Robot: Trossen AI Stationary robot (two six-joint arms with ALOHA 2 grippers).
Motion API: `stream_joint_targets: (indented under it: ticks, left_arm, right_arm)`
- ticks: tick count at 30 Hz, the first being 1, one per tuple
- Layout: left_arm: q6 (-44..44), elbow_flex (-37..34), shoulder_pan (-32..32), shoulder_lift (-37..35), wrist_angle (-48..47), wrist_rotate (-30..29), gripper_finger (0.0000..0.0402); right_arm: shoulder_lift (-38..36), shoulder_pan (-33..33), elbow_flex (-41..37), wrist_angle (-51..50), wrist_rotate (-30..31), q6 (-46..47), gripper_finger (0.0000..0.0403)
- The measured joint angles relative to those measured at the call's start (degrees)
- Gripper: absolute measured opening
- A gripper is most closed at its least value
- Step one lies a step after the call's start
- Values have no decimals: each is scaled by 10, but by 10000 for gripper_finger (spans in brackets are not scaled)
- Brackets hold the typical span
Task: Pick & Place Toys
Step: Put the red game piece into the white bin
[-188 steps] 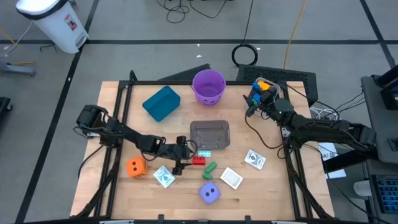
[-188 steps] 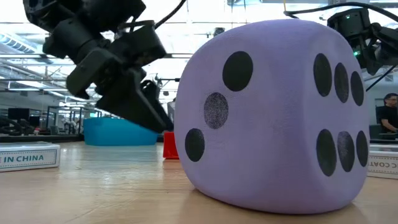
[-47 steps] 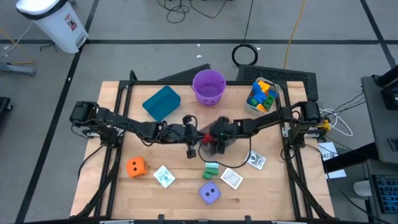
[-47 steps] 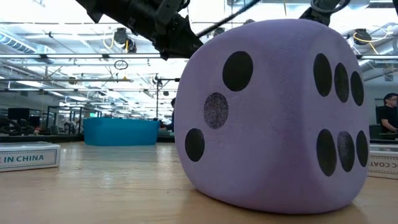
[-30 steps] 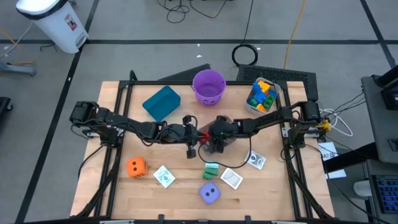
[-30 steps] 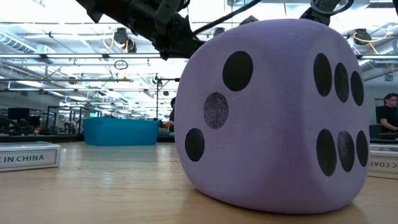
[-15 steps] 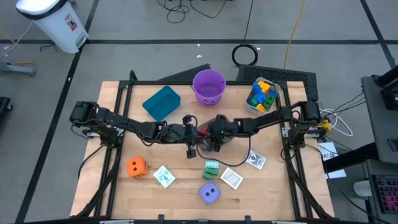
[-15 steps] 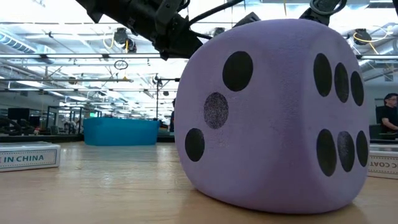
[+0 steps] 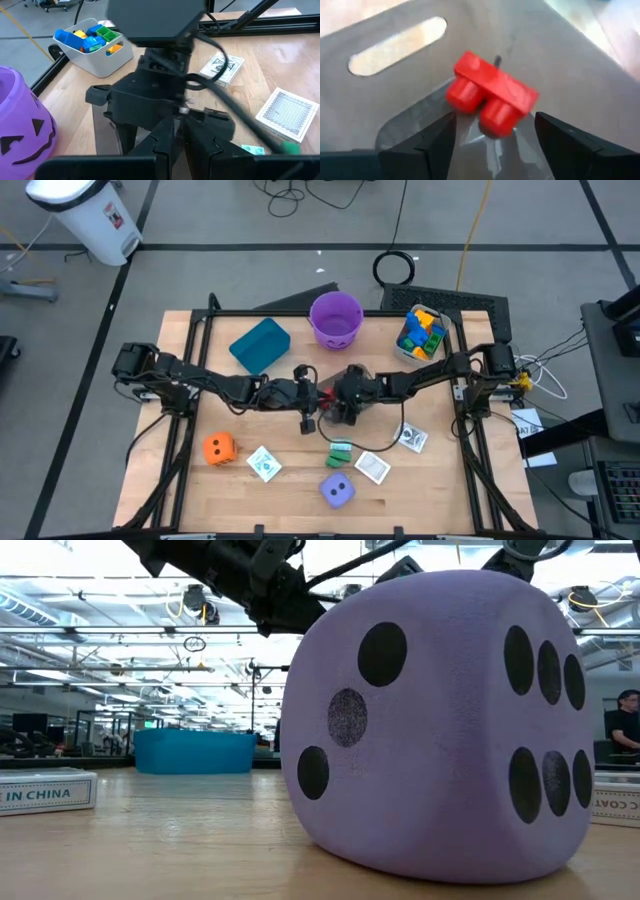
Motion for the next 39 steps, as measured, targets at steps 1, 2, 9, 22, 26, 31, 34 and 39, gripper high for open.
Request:
stream_joint_targets:
  ticks: [1,2,9,22,26,31,34,39]
  left_arm:
    - [0,0,0,0,0,0,42]
    - [0,0,0,0,0,0,42]
    - [-1,0,0,0,-1,0,42]
    - [-1,0,0,0,-13,0,42]
    - [0,0,0,0,-13,0,42]
    - [0,0,0,0,-13,0,42]
    - [0,0,0,0,-13,1,42]
    - [0,0,0,0,-14,2,42]
  right_arm:
    - [0,3,0,5,-1,-10,255]
    - [0,4,0,14,-3,-20,259]
    - [0,9,1,3,-86,-47,255]
    - [-38,9,1,-18,-91,-103,235]
    - [-15,8,0,4,-92,-170,229]
    - [21,6,0,35,-93,-226,224]
    - [33,0,2,17,-95,-228,221]
    - [25,-2,1,-37,-97,-216,211]
